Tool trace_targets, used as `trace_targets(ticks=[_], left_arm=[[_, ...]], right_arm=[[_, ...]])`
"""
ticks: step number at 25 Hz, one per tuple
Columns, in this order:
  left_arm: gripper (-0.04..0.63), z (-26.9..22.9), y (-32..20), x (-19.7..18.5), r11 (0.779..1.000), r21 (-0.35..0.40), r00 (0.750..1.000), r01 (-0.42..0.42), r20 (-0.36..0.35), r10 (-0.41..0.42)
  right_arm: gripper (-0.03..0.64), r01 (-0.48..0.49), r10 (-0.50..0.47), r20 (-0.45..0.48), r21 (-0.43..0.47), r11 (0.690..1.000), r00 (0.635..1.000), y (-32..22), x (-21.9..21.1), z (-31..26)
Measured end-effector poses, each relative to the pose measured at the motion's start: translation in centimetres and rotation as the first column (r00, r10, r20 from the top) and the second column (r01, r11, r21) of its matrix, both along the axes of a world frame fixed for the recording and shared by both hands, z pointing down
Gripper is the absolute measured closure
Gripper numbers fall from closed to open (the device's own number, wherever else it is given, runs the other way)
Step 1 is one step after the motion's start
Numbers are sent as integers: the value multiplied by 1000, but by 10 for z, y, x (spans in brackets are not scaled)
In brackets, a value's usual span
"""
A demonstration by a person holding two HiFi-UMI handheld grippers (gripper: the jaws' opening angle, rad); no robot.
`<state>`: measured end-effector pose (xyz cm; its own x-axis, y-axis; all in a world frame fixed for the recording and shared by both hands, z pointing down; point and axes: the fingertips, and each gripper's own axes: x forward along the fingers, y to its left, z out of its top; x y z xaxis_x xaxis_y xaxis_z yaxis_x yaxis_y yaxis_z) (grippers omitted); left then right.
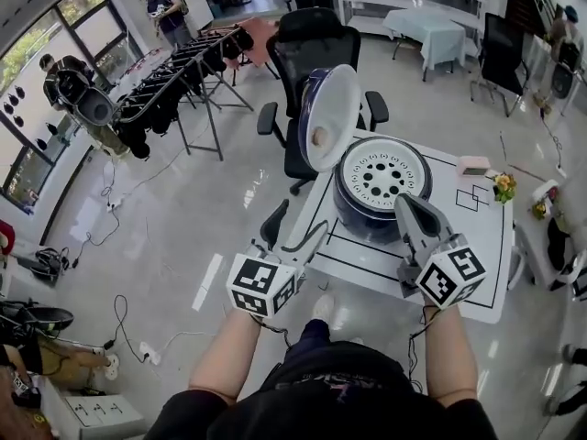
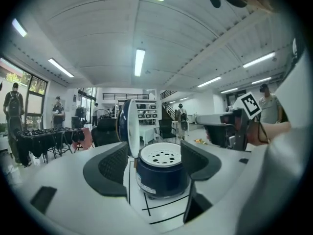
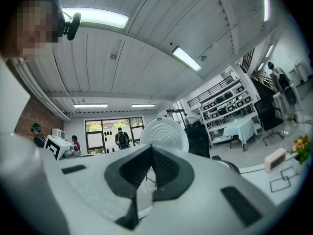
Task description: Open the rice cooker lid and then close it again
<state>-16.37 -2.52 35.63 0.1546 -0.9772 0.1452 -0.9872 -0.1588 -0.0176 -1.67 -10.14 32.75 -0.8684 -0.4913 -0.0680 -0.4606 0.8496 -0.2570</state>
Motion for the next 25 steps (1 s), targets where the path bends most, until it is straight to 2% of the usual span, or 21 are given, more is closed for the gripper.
trace_targets(ticks=[4, 9, 25], left_arm=[[267, -1, 30, 39, 999, 17, 999, -45, -1, 45], [267, -8, 53, 66, 997, 51, 998, -59, -15, 60], [268, -23, 83, 65, 996, 76, 999, -46, -10, 47]], right_arm=[[615, 22, -22, 0, -7, 1000, 1000, 26, 14, 6], [615, 30, -30, -19, -3, 1000, 999, 50, 30, 9], [615, 29, -29, -12, 14, 999, 1000, 82, 36, -3]])
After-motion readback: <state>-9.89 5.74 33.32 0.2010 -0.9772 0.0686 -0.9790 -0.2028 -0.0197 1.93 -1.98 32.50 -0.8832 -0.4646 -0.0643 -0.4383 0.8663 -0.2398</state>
